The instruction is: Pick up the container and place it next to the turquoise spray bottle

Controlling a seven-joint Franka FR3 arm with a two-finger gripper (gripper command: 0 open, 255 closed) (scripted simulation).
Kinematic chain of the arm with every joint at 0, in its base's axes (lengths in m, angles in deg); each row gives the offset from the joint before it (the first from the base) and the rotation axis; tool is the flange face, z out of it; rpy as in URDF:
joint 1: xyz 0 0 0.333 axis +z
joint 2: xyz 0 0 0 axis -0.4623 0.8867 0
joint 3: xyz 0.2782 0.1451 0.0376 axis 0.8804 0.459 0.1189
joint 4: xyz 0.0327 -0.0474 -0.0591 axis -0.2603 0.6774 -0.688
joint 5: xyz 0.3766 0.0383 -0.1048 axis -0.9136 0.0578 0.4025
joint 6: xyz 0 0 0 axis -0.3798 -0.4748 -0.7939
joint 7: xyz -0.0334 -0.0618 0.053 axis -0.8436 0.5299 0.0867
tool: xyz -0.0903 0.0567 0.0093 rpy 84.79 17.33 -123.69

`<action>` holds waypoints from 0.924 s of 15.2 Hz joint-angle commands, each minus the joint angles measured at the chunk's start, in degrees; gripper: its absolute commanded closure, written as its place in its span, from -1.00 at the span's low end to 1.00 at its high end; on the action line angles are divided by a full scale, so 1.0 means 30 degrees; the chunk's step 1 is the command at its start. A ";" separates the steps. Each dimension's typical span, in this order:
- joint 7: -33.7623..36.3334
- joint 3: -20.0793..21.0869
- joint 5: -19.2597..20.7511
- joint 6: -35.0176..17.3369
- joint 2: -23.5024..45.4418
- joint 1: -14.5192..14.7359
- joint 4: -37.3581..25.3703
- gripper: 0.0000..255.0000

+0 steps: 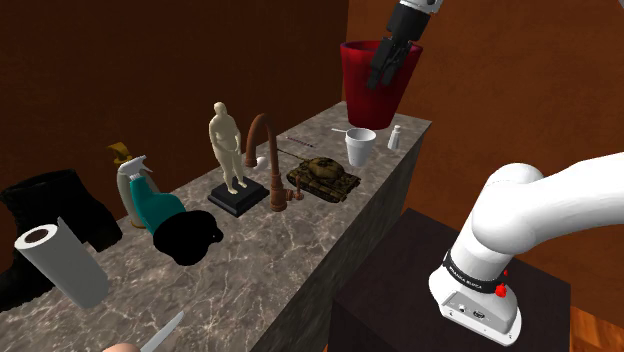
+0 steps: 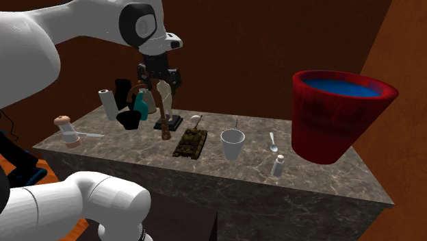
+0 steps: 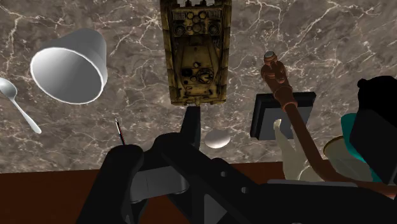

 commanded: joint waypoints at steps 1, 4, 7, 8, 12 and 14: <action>0.0000 0.0000 0.0000 0.0000 0.0000 0.0000 0.0000 -1.00; -0.0577 -0.0437 0.0471 -0.1204 0.1169 -0.0208 0.0512 -1.00; -0.1131 -0.0880 0.0910 -0.2413 0.2492 -0.0423 0.0856 -1.00; -0.1306 -0.1034 0.1053 -0.2815 0.2964 -0.0486 0.0933 -1.00; -0.1993 -0.1644 0.1562 -0.4397 0.5008 -0.0753 0.1042 -1.00; -0.2322 -0.1955 0.1783 -0.5164 0.6112 -0.0874 0.0978 -1.00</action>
